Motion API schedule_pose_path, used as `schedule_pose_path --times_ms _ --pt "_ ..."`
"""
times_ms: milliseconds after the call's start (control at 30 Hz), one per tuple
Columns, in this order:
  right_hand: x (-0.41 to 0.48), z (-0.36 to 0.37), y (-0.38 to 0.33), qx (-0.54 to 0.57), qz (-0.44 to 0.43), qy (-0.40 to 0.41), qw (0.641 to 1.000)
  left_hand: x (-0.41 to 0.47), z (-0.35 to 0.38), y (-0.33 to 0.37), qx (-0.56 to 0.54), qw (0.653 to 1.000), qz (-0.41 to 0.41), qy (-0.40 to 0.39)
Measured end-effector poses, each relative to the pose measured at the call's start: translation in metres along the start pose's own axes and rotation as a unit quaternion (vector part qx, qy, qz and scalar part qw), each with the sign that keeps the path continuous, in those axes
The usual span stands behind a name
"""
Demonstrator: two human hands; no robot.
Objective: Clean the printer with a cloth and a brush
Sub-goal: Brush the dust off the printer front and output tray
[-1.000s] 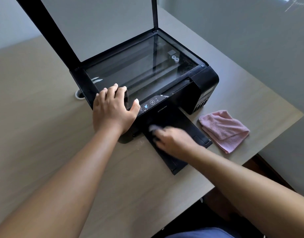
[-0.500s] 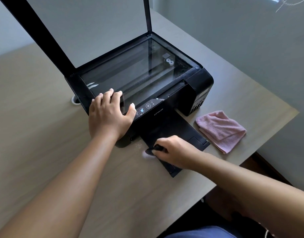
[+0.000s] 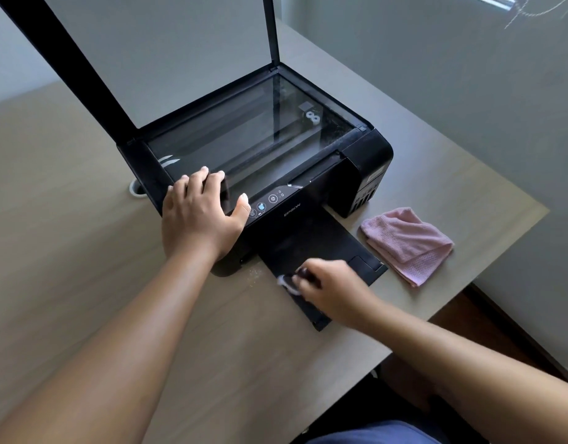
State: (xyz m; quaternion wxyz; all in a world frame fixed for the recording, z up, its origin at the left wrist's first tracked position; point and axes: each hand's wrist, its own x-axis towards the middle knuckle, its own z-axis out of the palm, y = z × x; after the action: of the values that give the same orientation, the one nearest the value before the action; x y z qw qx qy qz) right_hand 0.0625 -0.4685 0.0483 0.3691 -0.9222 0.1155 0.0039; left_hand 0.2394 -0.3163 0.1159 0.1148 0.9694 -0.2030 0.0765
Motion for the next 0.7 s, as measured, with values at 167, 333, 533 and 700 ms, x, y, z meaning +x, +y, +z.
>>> schedule_pose_path --times_ms 167,333,533,700 --pt "0.020 -0.049 0.041 0.128 0.211 0.215 0.945 0.000 0.000 -0.001 0.003 1.000 0.001 0.000" --pt "0.001 -0.030 0.038 -0.249 -0.024 0.167 0.954 0.001 0.000 0.000 0.003 1.000 0.004 0.000" --pt "-0.035 0.010 0.009 -0.024 -0.033 0.054 0.998 -0.001 -0.001 0.001 0.000 1.000 0.000 -0.001" --pt "-0.002 -0.046 0.040 0.287 0.267 0.168 0.905 -0.001 -0.001 0.001 -0.001 1.000 -0.001 -0.002"
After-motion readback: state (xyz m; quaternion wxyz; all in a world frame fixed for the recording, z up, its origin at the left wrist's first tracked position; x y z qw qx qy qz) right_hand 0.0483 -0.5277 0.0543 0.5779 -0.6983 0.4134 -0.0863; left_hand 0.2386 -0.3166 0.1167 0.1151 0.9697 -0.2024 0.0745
